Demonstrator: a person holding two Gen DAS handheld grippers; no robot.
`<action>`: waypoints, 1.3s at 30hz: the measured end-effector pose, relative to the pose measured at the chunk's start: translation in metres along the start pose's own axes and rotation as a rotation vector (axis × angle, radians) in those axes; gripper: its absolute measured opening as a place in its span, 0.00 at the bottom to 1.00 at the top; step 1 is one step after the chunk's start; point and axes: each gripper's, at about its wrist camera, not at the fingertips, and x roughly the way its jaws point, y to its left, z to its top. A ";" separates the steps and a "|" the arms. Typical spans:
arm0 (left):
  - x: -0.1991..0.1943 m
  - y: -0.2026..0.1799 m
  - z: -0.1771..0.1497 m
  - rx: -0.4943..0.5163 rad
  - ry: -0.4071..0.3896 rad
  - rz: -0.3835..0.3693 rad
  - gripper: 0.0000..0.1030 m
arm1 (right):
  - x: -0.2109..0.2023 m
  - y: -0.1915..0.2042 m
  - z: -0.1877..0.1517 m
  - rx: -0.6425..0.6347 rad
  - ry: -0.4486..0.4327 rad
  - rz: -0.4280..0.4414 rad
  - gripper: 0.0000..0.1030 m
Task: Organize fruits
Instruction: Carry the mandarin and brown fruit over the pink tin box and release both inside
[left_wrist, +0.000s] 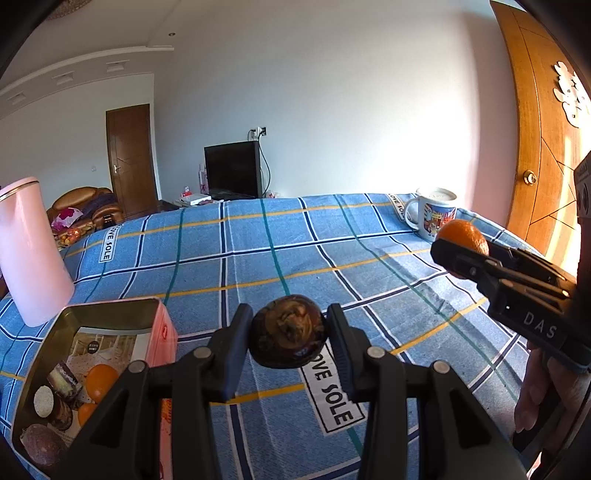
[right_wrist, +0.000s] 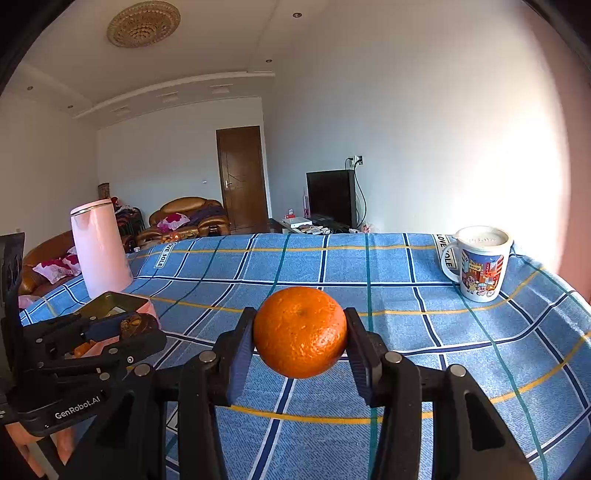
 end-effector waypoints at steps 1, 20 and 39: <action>-0.001 0.000 0.000 0.002 -0.005 0.002 0.42 | -0.002 0.001 0.000 0.001 -0.006 0.001 0.47; -0.026 0.011 -0.008 -0.014 -0.066 0.040 0.42 | -0.007 0.020 -0.001 0.005 -0.044 0.060 0.47; -0.056 0.069 -0.019 -0.095 -0.084 0.121 0.42 | 0.015 0.086 0.000 -0.074 -0.010 0.173 0.47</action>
